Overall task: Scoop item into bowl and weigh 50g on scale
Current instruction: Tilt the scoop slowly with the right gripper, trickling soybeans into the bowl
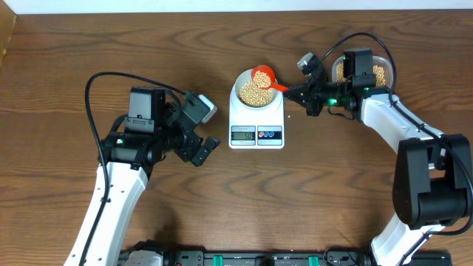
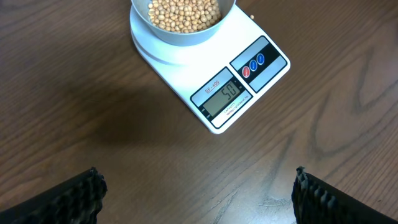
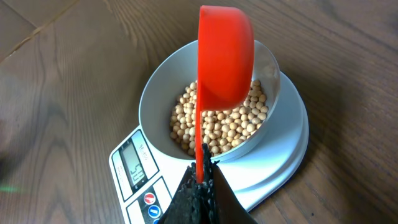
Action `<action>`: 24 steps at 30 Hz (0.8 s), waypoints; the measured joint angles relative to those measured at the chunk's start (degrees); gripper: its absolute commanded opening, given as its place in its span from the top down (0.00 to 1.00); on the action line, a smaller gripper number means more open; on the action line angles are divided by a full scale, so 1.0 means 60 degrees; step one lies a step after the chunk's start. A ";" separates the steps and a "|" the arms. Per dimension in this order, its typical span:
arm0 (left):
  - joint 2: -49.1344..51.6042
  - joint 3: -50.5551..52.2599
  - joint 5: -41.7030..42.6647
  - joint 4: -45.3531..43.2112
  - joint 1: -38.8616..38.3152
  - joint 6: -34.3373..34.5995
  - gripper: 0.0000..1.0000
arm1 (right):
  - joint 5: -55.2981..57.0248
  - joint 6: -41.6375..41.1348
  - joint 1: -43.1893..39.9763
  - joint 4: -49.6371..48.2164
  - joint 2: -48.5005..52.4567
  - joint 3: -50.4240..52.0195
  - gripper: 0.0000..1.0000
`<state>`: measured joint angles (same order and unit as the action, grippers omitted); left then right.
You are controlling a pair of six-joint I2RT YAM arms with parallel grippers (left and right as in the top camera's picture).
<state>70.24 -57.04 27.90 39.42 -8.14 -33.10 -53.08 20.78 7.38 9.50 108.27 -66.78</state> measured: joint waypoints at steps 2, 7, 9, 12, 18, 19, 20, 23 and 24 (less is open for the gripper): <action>0.0000 0.0000 0.0000 0.0000 0.0000 0.0000 0.02 | 0.0000 0.0000 0.0000 0.0000 0.0000 0.0000 0.99; 0.0000 0.0000 -0.0004 0.0000 0.0000 0.0000 0.02 | 0.0000 0.0000 0.0000 0.0000 0.0000 0.0000 0.99; 0.0000 0.0000 0.0000 0.0000 0.0000 0.0000 0.02 | 0.0000 0.0004 0.0000 0.0004 0.0000 0.0000 0.99; 0.0000 0.0000 0.0000 0.0000 0.0000 0.0000 0.02 | 0.0000 0.0000 0.0000 0.0004 0.0000 0.0000 0.99; 0.0000 0.0000 0.0000 0.0000 0.0000 0.0000 0.02 | -0.0007 -0.0066 0.0000 0.0007 0.0000 0.0000 0.99; 0.0000 0.0000 0.0000 0.0000 0.0000 0.0000 0.02 | -0.0007 -0.0117 0.0000 0.0011 0.0000 0.0000 0.99; 0.0000 0.0000 0.0000 0.0000 0.0000 0.0000 0.02 | -0.0011 -0.0160 0.0000 0.0011 0.0000 0.0000 0.99; 0.0000 0.0000 0.0000 0.0000 0.0000 0.0000 0.02 | -0.0076 -0.0295 0.0000 0.0011 0.0000 0.0000 0.99; 0.0000 0.0000 0.0000 0.0000 0.0000 0.0000 0.02 | -0.0153 -0.0342 0.0000 0.0015 0.0000 0.0000 0.99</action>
<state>70.24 -57.04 27.90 39.42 -8.14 -33.10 -54.00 18.72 7.38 9.58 108.27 -66.78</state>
